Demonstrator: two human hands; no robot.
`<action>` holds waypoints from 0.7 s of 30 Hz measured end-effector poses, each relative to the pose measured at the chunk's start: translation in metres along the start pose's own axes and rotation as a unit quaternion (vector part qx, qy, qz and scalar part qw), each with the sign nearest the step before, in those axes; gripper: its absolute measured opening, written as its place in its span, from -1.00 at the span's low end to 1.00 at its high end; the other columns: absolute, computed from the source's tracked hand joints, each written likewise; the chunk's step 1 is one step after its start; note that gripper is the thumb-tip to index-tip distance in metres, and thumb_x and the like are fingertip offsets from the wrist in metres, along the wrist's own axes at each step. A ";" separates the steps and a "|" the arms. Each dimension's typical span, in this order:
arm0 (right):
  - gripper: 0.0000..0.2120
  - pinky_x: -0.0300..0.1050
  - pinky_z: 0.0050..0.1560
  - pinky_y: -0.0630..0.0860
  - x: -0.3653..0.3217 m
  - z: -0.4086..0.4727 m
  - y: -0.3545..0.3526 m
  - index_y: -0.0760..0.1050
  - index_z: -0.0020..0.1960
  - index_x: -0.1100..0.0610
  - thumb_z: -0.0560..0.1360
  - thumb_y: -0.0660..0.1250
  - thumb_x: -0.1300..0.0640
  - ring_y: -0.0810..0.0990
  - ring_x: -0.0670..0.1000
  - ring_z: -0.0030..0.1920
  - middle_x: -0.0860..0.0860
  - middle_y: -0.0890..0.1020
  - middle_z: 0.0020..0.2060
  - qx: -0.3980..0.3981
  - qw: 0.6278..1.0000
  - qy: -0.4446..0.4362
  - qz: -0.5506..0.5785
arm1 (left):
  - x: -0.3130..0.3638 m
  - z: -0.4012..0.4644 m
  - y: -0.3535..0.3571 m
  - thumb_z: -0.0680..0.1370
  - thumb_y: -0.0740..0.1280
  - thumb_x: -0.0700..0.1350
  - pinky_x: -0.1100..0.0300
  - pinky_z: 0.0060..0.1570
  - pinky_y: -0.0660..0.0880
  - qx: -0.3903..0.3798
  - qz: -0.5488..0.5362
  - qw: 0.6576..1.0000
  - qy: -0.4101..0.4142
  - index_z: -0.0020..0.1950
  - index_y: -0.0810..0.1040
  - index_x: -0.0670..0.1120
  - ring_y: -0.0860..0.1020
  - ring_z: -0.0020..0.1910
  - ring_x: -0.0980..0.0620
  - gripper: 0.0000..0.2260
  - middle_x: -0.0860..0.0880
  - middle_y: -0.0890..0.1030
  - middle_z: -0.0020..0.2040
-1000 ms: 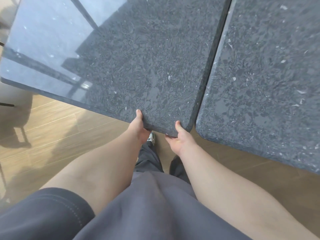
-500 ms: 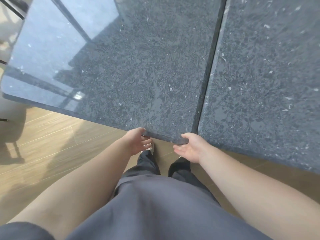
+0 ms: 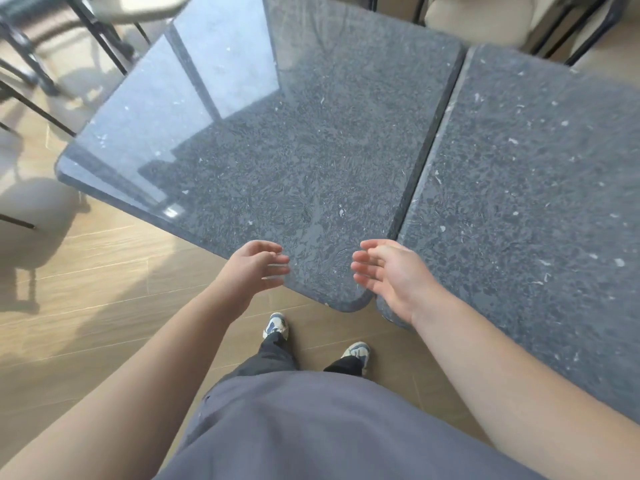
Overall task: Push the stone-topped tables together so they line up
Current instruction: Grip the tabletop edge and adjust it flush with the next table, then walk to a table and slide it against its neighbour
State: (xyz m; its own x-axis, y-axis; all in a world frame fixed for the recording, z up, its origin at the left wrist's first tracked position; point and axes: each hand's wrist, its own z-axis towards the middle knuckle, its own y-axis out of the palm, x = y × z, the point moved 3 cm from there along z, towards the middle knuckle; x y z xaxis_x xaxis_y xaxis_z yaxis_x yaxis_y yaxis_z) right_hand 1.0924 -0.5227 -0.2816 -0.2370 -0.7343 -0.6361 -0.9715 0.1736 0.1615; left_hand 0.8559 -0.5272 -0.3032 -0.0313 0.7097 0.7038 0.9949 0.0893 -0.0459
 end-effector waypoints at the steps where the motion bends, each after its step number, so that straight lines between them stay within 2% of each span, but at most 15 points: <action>1: -0.81 -0.04 -0.01 0.60 -0.010 -0.006 0.005 0.51 0.11 0.20 0.62 0.14 0.31 0.63 0.05 -0.13 0.09 0.63 -0.14 -0.012 1.000 -0.023 -0.012 | 0.006 -0.010 -0.002 0.61 0.24 -0.32 0.03 -0.01 0.56 0.001 0.004 1.000 0.022 0.10 0.53 -0.15 0.65 -0.06 -0.07 -0.85 -0.12 0.65 -0.03; 5: -0.82 0.01 0.08 0.60 -0.038 -0.030 0.037 0.51 0.10 0.18 0.62 0.15 0.30 0.61 0.04 -0.11 0.09 0.63 -0.13 -0.022 0.991 -0.115 -0.064 | 0.032 -0.041 -0.027 0.62 0.20 -0.32 0.00 0.03 0.58 0.012 0.019 0.992 0.121 0.14 0.52 -0.15 0.66 -0.09 -0.03 -0.82 -0.09 0.65 -0.06; 9: -0.82 -0.03 0.04 0.59 -0.051 -0.056 0.086 0.47 0.13 0.18 0.61 0.14 0.32 0.60 0.02 -0.11 0.08 0.62 -0.13 -0.034 0.980 -0.181 -0.080 | 0.061 -0.061 -0.065 0.64 0.18 -0.33 -0.02 0.03 0.57 0.020 0.034 0.979 0.201 0.16 0.51 -0.16 0.67 -0.10 -0.02 -0.82 -0.09 0.66 -0.06; 12: -0.79 -0.05 0.03 0.59 -0.058 -0.075 0.135 0.44 0.16 0.18 0.60 0.13 0.34 0.61 -0.04 -0.13 0.03 0.62 -0.14 -0.062 0.951 -0.265 -0.149 | 0.084 -0.076 -0.106 0.64 0.19 -0.34 0.00 0.01 0.57 0.038 0.019 0.966 0.255 0.16 0.50 -0.17 0.67 -0.10 -0.02 -0.83 -0.08 0.67 -0.09; 17: -0.76 -0.08 0.00 0.55 -0.056 -0.103 0.251 0.42 0.11 0.12 0.58 0.13 0.40 0.59 -0.08 -0.14 0.02 0.60 -0.15 -0.098 0.903 -0.381 -0.171 | 0.107 -0.108 -0.218 0.59 0.22 -0.32 -0.05 0.02 0.58 0.078 -0.008 0.937 0.341 0.13 0.52 -0.11 0.67 -0.06 -0.09 -0.81 -0.09 0.67 -0.07; 21: -0.77 -0.08 0.08 0.56 -0.035 -0.123 0.354 0.44 0.10 0.04 0.48 0.18 0.23 0.61 -0.04 -0.07 0.01 0.60 -0.11 -0.140 0.874 -0.433 -0.172 | 0.111 -0.143 -0.322 0.53 0.25 -0.24 -0.05 0.03 0.58 0.122 0.007 0.913 0.389 0.12 0.53 -0.03 0.67 -0.04 -0.06 -0.78 -0.08 0.67 -0.05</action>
State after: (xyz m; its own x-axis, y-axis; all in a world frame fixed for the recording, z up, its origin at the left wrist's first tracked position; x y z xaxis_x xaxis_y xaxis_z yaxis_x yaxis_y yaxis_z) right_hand 0.7580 -0.5162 -0.1095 0.0340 0.0808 -0.9962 -0.9751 -0.2158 -0.0508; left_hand 0.5458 -0.5770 -0.1088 0.1519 0.0100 0.9883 0.9412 0.3038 -0.1478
